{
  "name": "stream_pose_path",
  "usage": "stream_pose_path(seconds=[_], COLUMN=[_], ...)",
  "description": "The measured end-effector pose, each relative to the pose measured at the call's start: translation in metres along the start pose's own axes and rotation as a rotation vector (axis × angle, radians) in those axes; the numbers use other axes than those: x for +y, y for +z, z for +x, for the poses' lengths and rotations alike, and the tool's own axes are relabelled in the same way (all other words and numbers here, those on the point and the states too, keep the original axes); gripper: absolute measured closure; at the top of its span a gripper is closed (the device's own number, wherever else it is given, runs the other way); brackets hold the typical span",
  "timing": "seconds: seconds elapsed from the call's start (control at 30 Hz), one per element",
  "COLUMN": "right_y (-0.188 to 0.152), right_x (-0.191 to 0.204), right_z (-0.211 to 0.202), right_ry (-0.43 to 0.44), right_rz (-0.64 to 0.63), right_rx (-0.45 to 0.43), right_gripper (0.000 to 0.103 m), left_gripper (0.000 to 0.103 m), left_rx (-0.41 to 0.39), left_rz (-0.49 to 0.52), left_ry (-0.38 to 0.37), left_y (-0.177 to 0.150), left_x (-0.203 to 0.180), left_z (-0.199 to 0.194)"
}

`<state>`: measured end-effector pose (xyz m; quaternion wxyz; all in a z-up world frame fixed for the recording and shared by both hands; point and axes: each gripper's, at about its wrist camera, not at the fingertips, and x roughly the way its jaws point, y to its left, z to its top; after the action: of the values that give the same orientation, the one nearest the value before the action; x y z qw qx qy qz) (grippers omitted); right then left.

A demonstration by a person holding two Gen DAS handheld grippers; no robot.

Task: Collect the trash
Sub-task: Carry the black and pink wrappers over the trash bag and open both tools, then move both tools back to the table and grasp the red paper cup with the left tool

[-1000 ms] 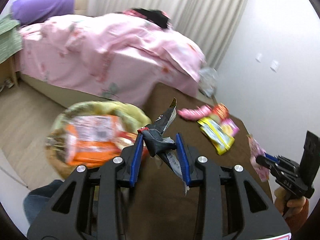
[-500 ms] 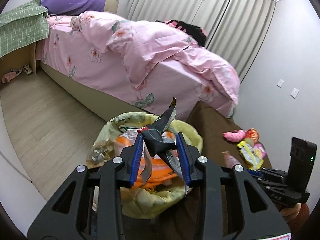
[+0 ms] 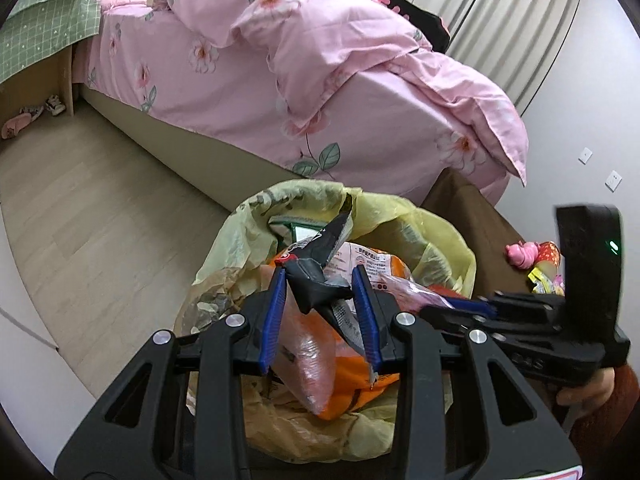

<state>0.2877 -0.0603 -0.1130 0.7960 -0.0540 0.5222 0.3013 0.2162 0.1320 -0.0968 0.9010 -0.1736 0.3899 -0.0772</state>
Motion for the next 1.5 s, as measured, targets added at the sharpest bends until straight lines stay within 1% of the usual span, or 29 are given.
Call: stream_pose_path(seconds=[0.23,0.3,0.37,0.4,0.47,0.57,0.6,0.63,0.67,0.7,0.73,0.83,0.87,0.97,1.07,1.13,1.17,1.23,1.33,1.43,1.5], right_y=[0.028,0.030,0.029,0.027,0.024,0.020,0.018,0.017,0.015,0.014,0.013,0.010,0.007,-0.002,-0.016,-0.027,-0.038,-0.052,-0.083,-0.118,-0.136], right_x=[0.003,0.004,0.009,0.012,0.013,0.012,0.012,0.012,0.012,0.012,0.012,0.012,0.012,0.012,0.004,-0.003,-0.009,-0.016,-0.031,-0.050,-0.063], right_z=[0.034,0.039,0.044,0.043,0.037,0.019,0.012,0.005,-0.001,-0.006,-0.011,-0.025,-0.033,-0.057,-0.084,-0.099,-0.112,-0.125,-0.150,-0.180,-0.190], right_ry=[-0.003,0.000,0.002,-0.012,-0.017,0.013,0.016,0.015,0.013,0.013,0.007,-0.019,-0.034,-0.048,-0.053,-0.063,-0.085,-0.112,-0.182,-0.239,-0.277], right_rz=[-0.036,-0.047,-0.085,-0.102,-0.113,-0.108,-0.108,-0.112,-0.115,-0.118,-0.119,-0.124,-0.131,-0.127,-0.108,-0.095,-0.082,-0.068,-0.042,0.000,0.032], right_rx=[0.129,0.151,0.189,0.185,0.157,0.093,0.074,0.049,0.035,0.023,0.013,-0.019,-0.036,-0.094,-0.156,-0.195,-0.219,-0.235,-0.246,-0.284,-0.305], right_gripper=[0.086,0.086,0.086,0.086,0.086,0.085,0.083,0.080,0.070,0.065,0.065,0.062,0.058,0.054,0.046,0.045,0.045,0.045,0.045,0.045,0.045], left_gripper=[0.071,0.071,0.071,0.071,0.071,0.068,0.068,0.066,0.061,0.058,0.053,0.053,0.053,0.053,0.053,0.053,0.053,0.053,0.053,0.053,0.053], left_rx=[0.048,0.066,0.083,0.093,0.088,0.072,0.062,0.049,0.039,0.019,0.005,-0.027,-0.036,-0.068,-0.098,-0.112,-0.115,-0.118,-0.099,-0.075,-0.059], left_rz=[0.021,0.029,0.029,0.028,0.033,-0.010,-0.032,-0.053,-0.064,-0.079,-0.085,-0.076,-0.071,-0.061,-0.054,-0.029,-0.017,0.021,0.078,0.140,0.178], left_ry=[-0.008,-0.011,-0.005,-0.005,0.000,-0.017,-0.020,-0.019,-0.016,-0.002,0.007,0.013,0.015,0.021,0.015,0.008,0.005,-0.004,-0.029,-0.070,-0.096], left_y=[-0.006,-0.008,-0.012,-0.013,-0.014,-0.009,-0.007,-0.004,-0.001,0.003,0.005,0.012,0.014,0.017,0.019,0.018,0.018,0.016,0.012,0.005,0.000], left_x=[0.001,0.000,-0.001,-0.002,-0.004,0.001,0.004,0.007,0.009,0.011,0.012,0.009,0.007,0.000,-0.008,-0.020,-0.026,-0.043,-0.070,-0.102,-0.122], left_z=[0.009,0.012,0.015,0.017,0.017,0.012,0.008,0.005,0.002,-0.004,-0.007,-0.019,-0.023,-0.037,-0.050,-0.057,-0.059,-0.061,-0.058,-0.051,-0.046])
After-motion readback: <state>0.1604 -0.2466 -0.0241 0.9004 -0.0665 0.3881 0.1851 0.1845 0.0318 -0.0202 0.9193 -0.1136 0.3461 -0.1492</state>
